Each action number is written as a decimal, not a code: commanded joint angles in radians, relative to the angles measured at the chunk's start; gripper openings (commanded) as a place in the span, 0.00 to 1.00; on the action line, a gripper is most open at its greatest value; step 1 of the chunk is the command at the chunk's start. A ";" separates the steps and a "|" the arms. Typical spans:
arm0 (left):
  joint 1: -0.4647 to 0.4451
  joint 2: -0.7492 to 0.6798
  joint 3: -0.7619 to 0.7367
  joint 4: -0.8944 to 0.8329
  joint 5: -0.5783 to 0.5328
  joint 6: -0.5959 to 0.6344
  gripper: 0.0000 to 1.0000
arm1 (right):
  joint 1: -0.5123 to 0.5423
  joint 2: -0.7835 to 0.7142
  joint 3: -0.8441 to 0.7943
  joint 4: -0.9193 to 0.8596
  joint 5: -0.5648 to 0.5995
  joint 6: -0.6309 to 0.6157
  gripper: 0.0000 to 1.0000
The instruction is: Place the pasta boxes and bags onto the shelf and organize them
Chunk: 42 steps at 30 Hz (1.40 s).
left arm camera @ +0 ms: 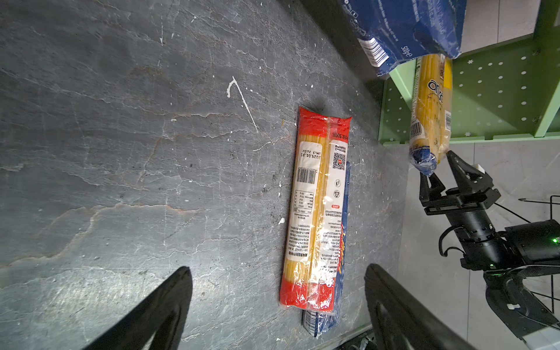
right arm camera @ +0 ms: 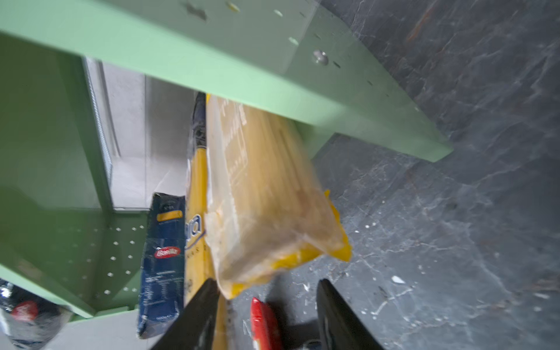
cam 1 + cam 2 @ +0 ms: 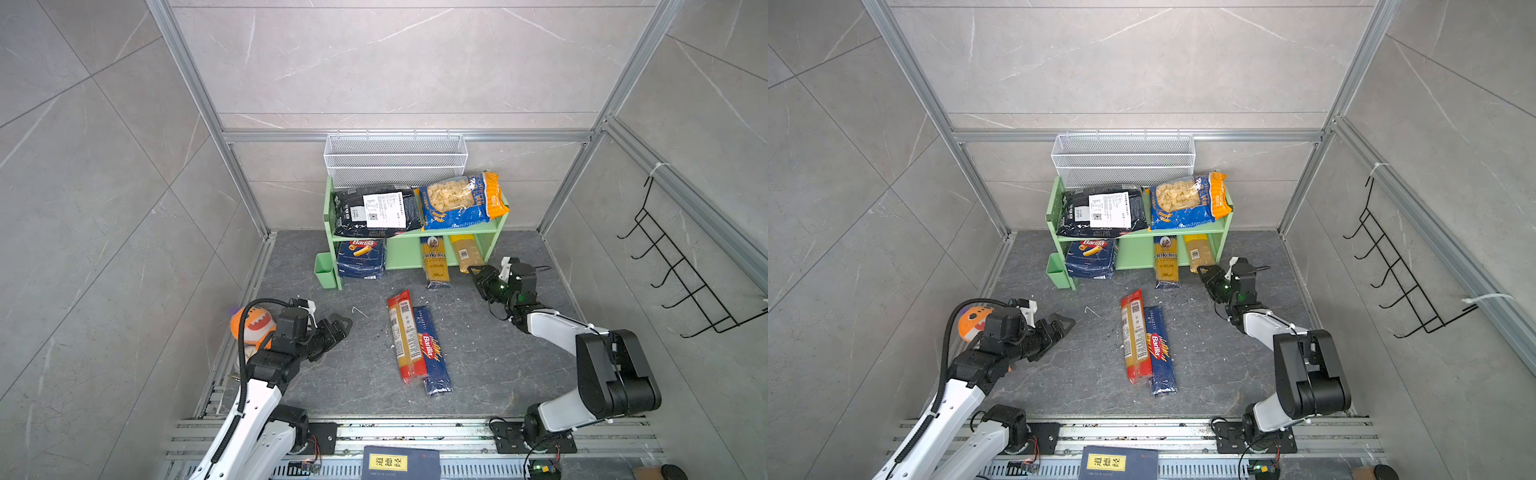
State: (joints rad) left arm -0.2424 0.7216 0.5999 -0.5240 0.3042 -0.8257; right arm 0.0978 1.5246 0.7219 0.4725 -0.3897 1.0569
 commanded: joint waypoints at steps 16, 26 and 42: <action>-0.005 -0.051 0.007 -0.001 0.009 0.029 0.91 | 0.209 -0.069 -0.034 0.021 0.053 0.011 0.85; -0.006 -0.062 0.011 -0.024 0.005 0.051 0.91 | 0.263 0.041 0.027 0.056 0.087 0.020 0.85; -0.006 -0.018 0.011 0.001 0.004 0.057 0.91 | 0.265 0.130 0.091 0.145 0.075 0.054 0.36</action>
State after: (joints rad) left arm -0.2424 0.6991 0.5999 -0.5453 0.3069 -0.7956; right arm 0.3607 1.6554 0.7910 0.5987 -0.3202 1.1145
